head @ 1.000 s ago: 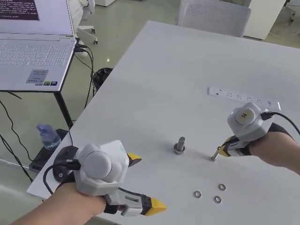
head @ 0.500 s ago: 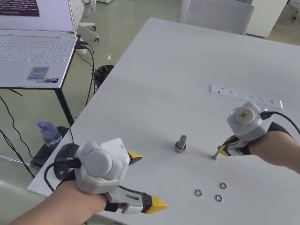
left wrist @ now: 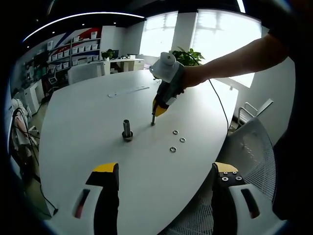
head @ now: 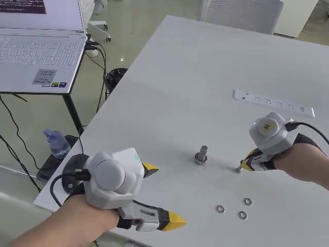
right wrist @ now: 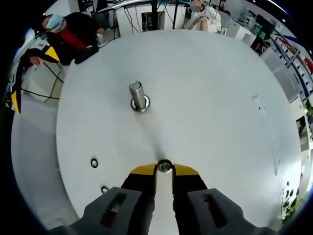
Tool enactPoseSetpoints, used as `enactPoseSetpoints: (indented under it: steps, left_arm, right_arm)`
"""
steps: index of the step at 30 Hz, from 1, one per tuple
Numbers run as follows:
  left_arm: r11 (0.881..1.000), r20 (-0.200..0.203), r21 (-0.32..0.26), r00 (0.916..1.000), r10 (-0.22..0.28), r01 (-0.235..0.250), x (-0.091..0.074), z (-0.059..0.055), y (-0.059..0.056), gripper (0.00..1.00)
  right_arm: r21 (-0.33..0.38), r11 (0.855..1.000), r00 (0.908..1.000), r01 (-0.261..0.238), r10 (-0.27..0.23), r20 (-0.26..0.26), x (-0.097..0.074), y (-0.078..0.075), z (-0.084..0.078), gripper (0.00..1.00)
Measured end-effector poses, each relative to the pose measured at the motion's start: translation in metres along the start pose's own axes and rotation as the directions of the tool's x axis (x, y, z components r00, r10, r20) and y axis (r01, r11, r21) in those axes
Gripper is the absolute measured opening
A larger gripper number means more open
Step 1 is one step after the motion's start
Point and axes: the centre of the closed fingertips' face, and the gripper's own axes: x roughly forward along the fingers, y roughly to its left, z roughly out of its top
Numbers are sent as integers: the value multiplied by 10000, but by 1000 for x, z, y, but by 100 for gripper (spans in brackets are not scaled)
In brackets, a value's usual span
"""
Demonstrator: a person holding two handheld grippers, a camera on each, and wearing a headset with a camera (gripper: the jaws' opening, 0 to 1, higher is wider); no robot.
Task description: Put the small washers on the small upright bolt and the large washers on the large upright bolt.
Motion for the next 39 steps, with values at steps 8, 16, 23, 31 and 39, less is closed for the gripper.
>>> enactPoseSetpoints:
  steps: [8, 16, 23, 31, 39]
  left_arm:
    - [10000, 96, -21, 9999, 32, -32, -1, 2, 1, 77]
    - [10000, 9, -80, 10000, 50, -50, -2, -2, 3, 77]
    - [9999, -43, -127, 10000, 32, -33, -1, -4, 4, 77]
    - [10000, -52, -90, 10000, 21, -21, 0, -3, 7, 77]
    - [9999, -57, -117, 10000, 33, -33, -1, -4, 7, 76]
  right_arm:
    - [-24, 10000, 9999, -45, 45, -95, 8, 2, -2, 12]
    - [-37, 10000, 9998, -75, 74, -167, 16, 1, -3, 12]
    - [-203, 9997, 9993, -154, 148, -330, 22, 0, -3, 12]
    - [-197, 9996, 9988, -219, 210, -453, 29, 1, -6, 13]
    - [-272, 9992, 9978, -277, 259, -618, 35, 1, -11, 13]
